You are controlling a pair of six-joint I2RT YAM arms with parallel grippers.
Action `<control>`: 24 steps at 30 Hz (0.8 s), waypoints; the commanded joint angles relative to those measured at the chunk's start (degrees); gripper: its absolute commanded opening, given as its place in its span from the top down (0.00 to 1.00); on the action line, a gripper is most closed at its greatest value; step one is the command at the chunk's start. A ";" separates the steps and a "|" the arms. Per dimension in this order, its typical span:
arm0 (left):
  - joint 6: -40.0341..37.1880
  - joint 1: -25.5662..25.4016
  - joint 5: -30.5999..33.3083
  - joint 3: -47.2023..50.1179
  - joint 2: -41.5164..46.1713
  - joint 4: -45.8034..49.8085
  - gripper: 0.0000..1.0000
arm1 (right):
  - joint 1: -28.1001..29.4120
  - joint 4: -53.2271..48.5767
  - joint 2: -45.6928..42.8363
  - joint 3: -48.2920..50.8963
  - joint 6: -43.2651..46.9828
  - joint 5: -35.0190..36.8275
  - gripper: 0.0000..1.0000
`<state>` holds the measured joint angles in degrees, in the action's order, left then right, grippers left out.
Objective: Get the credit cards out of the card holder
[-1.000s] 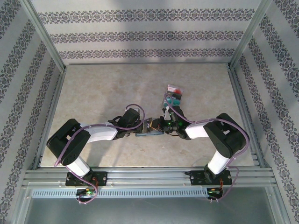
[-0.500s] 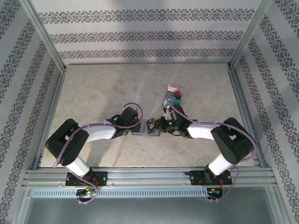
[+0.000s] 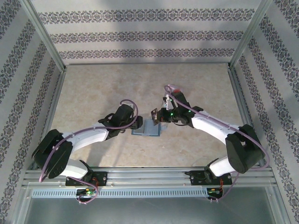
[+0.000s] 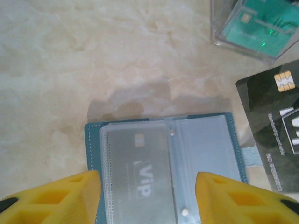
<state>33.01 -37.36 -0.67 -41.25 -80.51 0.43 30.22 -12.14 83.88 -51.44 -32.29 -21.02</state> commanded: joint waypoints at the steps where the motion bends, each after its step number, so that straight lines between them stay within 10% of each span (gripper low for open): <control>1: -0.67 0.73 2.45 0.61 3.24 3.31 0.26 | -1.68 -10.09 -0.53 -4.88 9.40 3.45 0.94; 4: -0.43 0.80 4.17 0.99 5.23 4.99 0.00 | -2.70 -15.78 1.31 -10.45 15.29 5.64 0.96; 24: -1.72 0.98 12.14 4.41 14.05 10.16 0.01 | -9.99 -29.54 16.15 -35.18 55.80 13.16 0.98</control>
<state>32.71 -37.36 8.80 -37.23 -67.92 7.68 20.95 -39.20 98.89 -83.96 14.09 -9.41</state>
